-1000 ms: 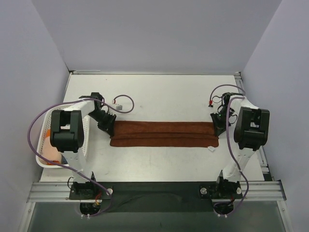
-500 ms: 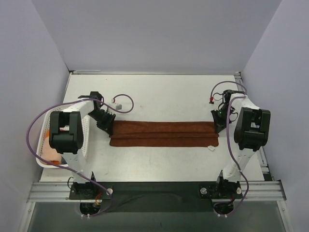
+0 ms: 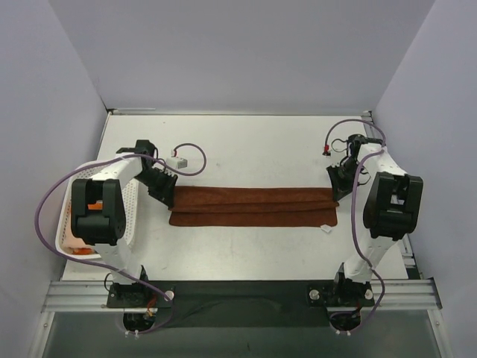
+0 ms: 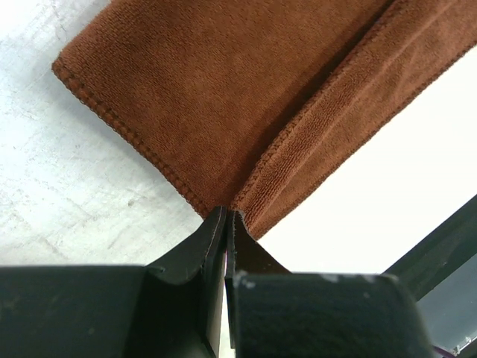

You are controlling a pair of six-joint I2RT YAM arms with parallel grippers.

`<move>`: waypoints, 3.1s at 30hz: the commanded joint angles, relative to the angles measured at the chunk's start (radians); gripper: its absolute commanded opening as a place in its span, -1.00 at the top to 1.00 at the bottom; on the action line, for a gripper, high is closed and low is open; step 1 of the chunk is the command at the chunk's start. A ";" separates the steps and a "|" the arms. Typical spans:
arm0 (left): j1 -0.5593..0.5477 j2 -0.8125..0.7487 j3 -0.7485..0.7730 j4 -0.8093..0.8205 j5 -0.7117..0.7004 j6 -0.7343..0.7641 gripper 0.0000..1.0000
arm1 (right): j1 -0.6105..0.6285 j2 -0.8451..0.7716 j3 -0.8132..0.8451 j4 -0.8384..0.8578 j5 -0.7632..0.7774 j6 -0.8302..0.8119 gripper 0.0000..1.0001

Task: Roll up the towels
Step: Fold the towel

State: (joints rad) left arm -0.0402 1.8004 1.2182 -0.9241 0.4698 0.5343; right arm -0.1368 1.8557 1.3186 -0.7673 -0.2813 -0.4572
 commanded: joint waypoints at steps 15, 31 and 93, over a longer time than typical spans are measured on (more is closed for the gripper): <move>0.003 -0.133 -0.100 -0.009 -0.005 0.205 0.45 | -0.003 -0.089 -0.128 0.010 0.045 -0.273 0.68; -0.026 -0.174 -0.075 0.018 0.017 0.361 0.13 | 0.080 -0.063 -0.030 -0.053 0.028 -0.322 0.27; -0.095 -0.075 -0.023 -0.045 0.006 0.415 0.76 | 0.098 -0.033 -0.024 -0.217 -0.009 -0.437 1.00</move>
State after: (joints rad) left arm -0.1322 1.7542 1.1774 -0.9390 0.4480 0.9226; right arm -0.0422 1.8713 1.3109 -0.9127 -0.2779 -0.8700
